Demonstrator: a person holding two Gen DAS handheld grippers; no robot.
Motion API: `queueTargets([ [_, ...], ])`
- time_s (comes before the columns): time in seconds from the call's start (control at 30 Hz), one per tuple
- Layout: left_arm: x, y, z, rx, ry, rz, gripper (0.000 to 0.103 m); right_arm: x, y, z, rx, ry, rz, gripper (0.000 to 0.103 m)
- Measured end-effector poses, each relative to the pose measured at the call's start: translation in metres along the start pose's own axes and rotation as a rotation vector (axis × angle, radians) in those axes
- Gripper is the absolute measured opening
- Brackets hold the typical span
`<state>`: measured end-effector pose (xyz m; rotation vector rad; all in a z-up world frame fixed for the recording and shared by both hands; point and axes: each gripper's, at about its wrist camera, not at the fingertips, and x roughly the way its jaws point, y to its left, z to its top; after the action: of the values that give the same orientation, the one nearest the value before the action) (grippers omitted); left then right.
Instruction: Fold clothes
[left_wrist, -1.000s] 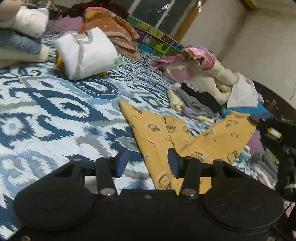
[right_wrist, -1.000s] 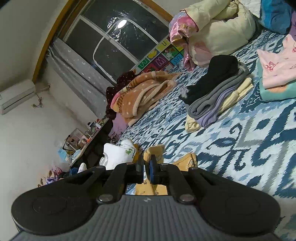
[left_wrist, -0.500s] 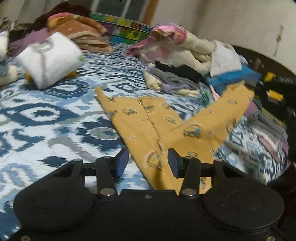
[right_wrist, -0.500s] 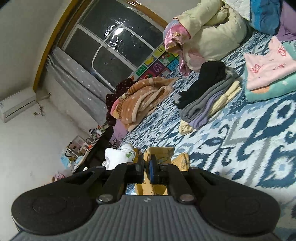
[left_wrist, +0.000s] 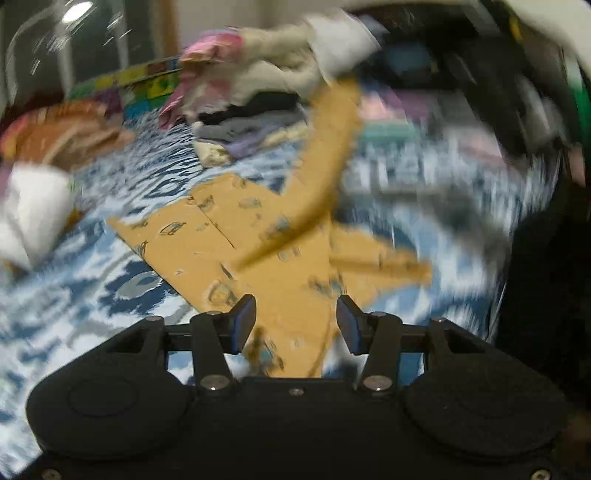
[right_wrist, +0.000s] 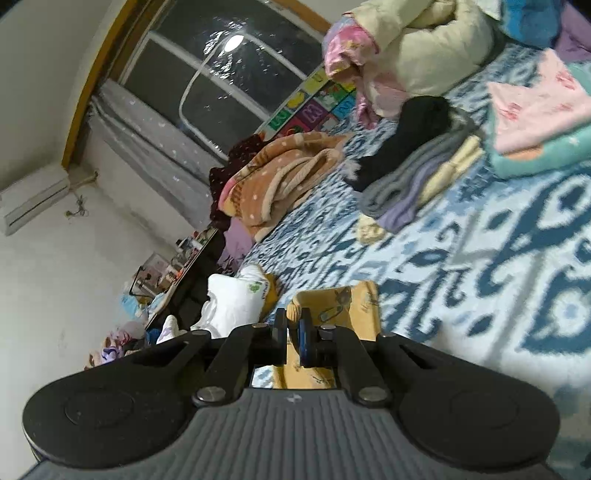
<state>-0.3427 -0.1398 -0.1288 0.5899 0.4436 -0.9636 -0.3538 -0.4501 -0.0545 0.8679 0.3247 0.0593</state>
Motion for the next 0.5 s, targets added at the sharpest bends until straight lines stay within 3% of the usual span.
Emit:
queueTargets([
  [0.07,0.007,-0.022,-0.004,0.136,0.039,0.091,0.046,0.008,0.01,0.005,-0.021,0.009,0.007,0.008],
  [0.1,0.011,-0.026,-0.005,0.15,0.05,0.119,0.039,0.011,0.015,0.008,-0.032,0.013,0.009,0.008],
  [0.23,0.014,-0.03,-0.007,0.163,0.057,0.161,0.027,0.016,0.032,0.013,-0.074,0.023,0.025,0.008],
  [0.3,0.014,-0.027,-0.008,0.135,0.071,0.164,0.012,0.017,0.039,0.015,-0.087,0.027,0.03,0.008],
  [0.5,0.007,-0.02,-0.008,0.056,0.09,0.152,0.005,0.017,0.044,0.019,-0.097,0.036,0.035,0.008],
])
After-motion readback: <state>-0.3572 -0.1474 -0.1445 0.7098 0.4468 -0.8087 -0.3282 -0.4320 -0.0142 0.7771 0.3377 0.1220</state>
